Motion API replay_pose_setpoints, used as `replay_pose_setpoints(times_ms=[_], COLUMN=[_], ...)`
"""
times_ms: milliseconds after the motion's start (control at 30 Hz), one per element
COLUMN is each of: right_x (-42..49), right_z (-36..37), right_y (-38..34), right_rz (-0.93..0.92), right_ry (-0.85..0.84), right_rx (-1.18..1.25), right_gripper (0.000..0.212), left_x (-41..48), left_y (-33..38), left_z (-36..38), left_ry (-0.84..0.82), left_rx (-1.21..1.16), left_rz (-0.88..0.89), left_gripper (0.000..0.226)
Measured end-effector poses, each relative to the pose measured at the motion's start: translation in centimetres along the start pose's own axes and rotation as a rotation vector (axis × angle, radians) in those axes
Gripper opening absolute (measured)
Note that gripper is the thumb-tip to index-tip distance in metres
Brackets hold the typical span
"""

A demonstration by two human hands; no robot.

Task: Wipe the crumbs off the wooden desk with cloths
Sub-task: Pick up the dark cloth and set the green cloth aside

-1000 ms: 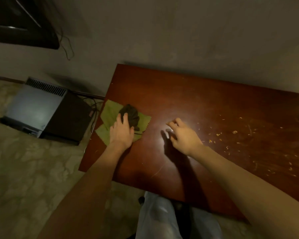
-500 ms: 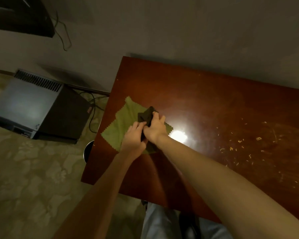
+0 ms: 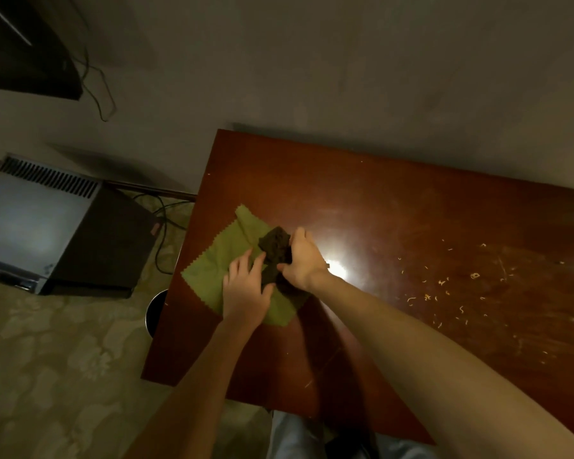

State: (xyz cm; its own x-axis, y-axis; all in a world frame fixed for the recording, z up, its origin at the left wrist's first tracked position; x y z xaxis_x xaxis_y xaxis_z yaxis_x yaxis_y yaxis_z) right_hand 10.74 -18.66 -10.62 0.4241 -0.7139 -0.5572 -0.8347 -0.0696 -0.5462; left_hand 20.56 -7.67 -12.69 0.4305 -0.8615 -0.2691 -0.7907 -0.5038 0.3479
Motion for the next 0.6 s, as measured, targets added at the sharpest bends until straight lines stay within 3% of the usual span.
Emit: replay_pose_setpoints(times_ms=[133, 233, 367, 500, 600], right_x=[-0.5, -0.7, -0.9, -1.5, -1.0], right_z=[0.0, -0.6, -2.0, -0.8, -1.5], right_y=[0.8, 1.5, 2.4, 2.6, 3.7], right_rz=[0.021, 0.010, 0.014, 0.148, 0.204], right_ry=[-0.088, -0.083, -0.004, -0.159, -0.014], right_rx=[0.019, -0.032, 0.189, 0.832, 0.974], right_gripper=[0.054, 0.031, 0.015, 0.044, 0.049], left_x=[0.4, 0.5, 0.7, 1.9, 3.0], left_y=[0.6, 1.0, 2.8, 3.8, 2.1], left_z=[0.4, 0.2, 0.0, -1.0, -1.0], left_ry=[-0.067, -0.081, -0.102, 0.004, 0.025], left_rx=[0.064, 0.089, 0.172, -0.155, -0.365], left_rz=[0.048, 0.087, 0.107, -0.020, -0.178], left_gripper=[0.075, 0.090, 0.114, 0.070, 0.046])
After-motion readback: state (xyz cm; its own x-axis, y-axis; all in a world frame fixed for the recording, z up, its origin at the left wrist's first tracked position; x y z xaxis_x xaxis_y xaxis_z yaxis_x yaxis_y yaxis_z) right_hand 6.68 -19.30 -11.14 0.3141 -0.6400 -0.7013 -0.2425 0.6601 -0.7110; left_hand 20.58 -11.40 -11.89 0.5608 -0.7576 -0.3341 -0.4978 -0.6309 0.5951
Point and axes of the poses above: each hand's wrist, its own x-axis towards the middle knuckle, its own z-axis out of the palm, y = z × x, the point moved 10 cm from there along x, towards the middle knuckle, and after that the axes turned 2 degrees about y, right-handed, at the moved point
